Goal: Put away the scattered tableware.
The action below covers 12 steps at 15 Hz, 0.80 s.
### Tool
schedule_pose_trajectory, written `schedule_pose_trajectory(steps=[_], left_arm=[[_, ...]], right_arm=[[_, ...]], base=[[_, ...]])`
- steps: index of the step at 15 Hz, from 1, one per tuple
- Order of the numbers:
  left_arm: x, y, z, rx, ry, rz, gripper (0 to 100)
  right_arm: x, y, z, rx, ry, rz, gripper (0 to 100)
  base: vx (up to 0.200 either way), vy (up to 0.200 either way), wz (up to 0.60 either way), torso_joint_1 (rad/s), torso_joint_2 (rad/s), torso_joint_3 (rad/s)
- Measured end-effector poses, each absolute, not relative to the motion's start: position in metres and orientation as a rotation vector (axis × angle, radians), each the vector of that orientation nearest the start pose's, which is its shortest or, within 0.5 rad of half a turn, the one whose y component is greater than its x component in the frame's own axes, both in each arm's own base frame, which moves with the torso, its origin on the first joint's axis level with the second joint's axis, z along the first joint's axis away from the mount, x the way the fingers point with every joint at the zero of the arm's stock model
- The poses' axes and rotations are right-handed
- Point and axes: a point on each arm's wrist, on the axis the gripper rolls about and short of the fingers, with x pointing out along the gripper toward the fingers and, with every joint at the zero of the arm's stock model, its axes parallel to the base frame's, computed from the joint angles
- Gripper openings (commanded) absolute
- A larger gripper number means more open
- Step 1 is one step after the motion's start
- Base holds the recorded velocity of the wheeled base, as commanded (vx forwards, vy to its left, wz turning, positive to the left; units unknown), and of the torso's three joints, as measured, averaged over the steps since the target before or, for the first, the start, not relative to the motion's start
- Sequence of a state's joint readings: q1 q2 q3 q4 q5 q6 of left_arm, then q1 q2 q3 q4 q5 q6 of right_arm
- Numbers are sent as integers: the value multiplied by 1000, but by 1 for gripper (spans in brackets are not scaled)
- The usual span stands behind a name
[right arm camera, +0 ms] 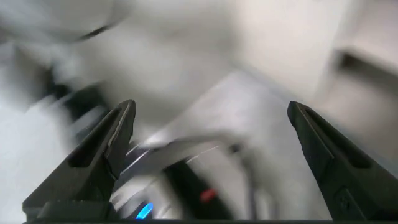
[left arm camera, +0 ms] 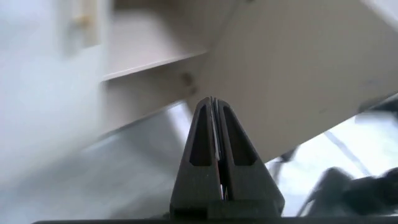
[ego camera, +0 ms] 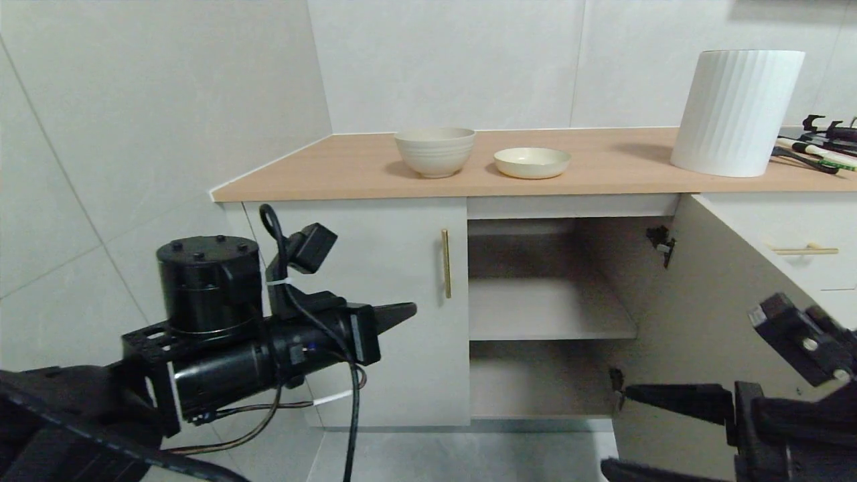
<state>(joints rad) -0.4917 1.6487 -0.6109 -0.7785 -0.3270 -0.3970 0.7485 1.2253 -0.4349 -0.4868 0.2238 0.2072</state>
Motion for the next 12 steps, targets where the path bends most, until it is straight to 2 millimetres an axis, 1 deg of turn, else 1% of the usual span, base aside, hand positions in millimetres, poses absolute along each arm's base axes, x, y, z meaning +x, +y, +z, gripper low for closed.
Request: schedule_pose_trajectory(steps=[2, 3, 5, 8, 11, 12], left_arm=[[228, -110, 165, -321, 428, -682, 0], [223, -102, 167, -320, 428, -660, 100], [215, -90, 174, -325, 408, -627, 100], [208, -73, 193, -331, 359, -576, 100], [200, -64, 215, -332, 322, -552, 100], [199, -63, 222, -331, 293, -555, 100]], right_arm=[[135, 134, 190, 75, 461, 872, 100], [138, 137, 193, 54, 522, 853, 100], [149, 140, 211, 47, 551, 821, 100], [172, 146, 239, 72, 498, 774, 100], [192, 148, 257, 74, 568, 713, 100], [199, 149, 260, 86, 581, 689, 100]], base=[[0, 0, 0, 0, 0, 0], [0, 0, 0, 0, 0, 0], [0, 0, 0, 0, 0, 0], [0, 0, 0, 0, 0, 0], [0, 0, 0, 0, 0, 0], [0, 0, 0, 0, 0, 0]])
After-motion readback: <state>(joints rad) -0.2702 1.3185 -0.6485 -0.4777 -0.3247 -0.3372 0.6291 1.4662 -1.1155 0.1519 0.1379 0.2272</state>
